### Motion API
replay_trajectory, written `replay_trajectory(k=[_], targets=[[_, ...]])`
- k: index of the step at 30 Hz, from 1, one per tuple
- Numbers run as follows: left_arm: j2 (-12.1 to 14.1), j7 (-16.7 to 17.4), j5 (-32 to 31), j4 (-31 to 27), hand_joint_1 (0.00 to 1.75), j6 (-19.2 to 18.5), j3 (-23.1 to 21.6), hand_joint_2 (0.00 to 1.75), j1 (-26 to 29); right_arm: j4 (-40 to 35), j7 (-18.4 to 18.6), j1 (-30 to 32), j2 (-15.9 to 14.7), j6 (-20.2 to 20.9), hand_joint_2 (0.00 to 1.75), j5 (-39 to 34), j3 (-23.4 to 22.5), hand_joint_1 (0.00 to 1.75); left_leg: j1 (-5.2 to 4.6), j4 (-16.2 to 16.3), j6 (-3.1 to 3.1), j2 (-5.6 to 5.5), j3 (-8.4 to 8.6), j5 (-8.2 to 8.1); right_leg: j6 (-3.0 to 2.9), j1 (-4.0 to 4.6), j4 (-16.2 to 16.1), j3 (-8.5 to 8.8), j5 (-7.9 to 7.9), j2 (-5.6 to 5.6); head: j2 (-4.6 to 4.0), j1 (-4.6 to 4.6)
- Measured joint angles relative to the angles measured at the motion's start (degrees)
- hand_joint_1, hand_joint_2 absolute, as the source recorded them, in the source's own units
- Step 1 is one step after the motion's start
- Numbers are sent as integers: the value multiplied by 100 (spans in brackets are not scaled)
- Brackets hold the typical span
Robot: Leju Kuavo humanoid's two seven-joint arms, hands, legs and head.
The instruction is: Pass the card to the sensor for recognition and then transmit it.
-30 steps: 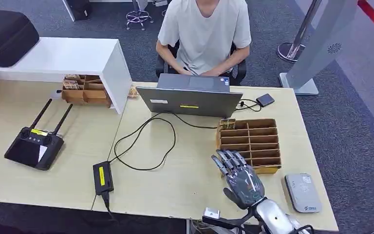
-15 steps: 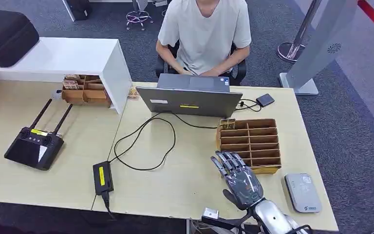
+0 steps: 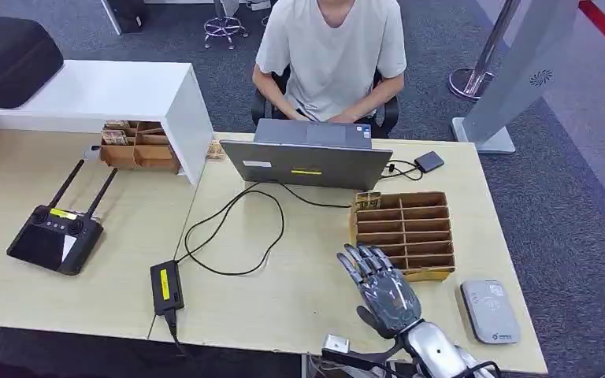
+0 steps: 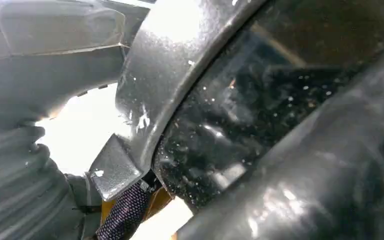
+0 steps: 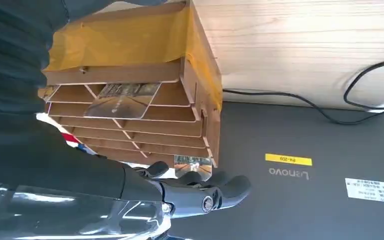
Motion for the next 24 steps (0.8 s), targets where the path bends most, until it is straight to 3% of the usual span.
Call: replay_trajectory(k=[15, 24], targets=[[0, 13, -2, 0, 0, -17, -13, 175, -5, 321, 144, -209, 20, -362, 175, 194, -52, 0, 0, 0, 0, 0, 0, 0, 0, 0, 0, 0, 0, 0, 0, 0], [0, 13, 7, 0, 0, -13, -35, 175, -7, 498, 223, -228, 17, -494, 175, 389, -429, 0, 0, 1, 0, 1, 0, 0, 0, 0, 0, -1, 1, 1, 0, 0]])
